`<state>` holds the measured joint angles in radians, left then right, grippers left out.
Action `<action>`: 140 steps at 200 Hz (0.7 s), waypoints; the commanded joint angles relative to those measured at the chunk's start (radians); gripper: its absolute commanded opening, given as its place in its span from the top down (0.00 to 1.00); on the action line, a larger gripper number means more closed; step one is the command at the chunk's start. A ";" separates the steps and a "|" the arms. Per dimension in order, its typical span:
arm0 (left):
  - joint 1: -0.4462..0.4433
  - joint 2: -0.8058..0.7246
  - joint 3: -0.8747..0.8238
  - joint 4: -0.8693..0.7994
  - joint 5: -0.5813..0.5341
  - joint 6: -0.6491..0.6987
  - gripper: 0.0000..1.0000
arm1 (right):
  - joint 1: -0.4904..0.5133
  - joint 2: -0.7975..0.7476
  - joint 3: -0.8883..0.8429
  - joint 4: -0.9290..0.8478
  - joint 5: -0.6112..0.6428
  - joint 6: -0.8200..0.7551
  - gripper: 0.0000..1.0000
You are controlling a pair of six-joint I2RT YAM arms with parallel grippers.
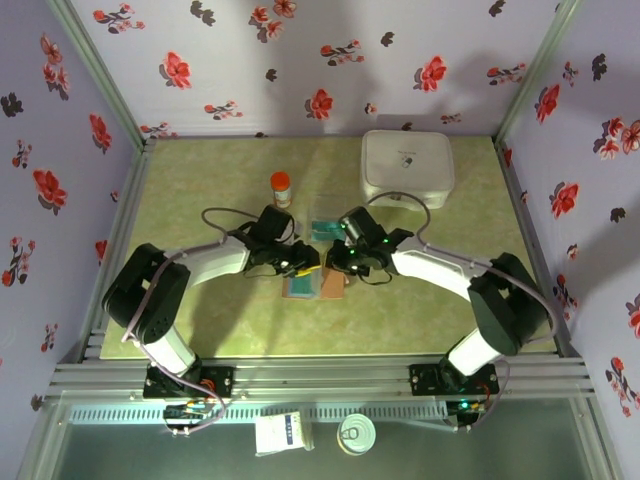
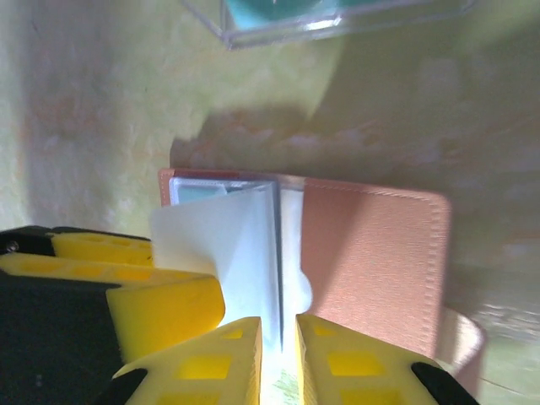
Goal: Take the credit cards out of the card holder
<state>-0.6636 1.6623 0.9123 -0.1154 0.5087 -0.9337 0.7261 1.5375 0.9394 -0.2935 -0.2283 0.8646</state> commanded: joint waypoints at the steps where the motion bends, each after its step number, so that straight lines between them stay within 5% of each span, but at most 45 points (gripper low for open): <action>1: -0.024 0.045 0.051 -0.007 0.027 0.004 0.68 | -0.031 -0.081 -0.033 -0.066 0.069 -0.013 0.80; 63: -0.060 0.146 0.138 -0.052 0.033 0.034 0.57 | -0.097 -0.230 -0.095 -0.118 0.116 -0.019 0.79; 140: -0.071 0.157 0.168 -0.067 0.035 0.041 0.51 | -0.097 -0.227 -0.091 -0.092 0.085 -0.006 0.80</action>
<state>-0.7303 1.8149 1.0588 -0.1581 0.5259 -0.9134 0.6327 1.3087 0.8459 -0.3920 -0.1410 0.8646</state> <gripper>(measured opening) 0.490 0.205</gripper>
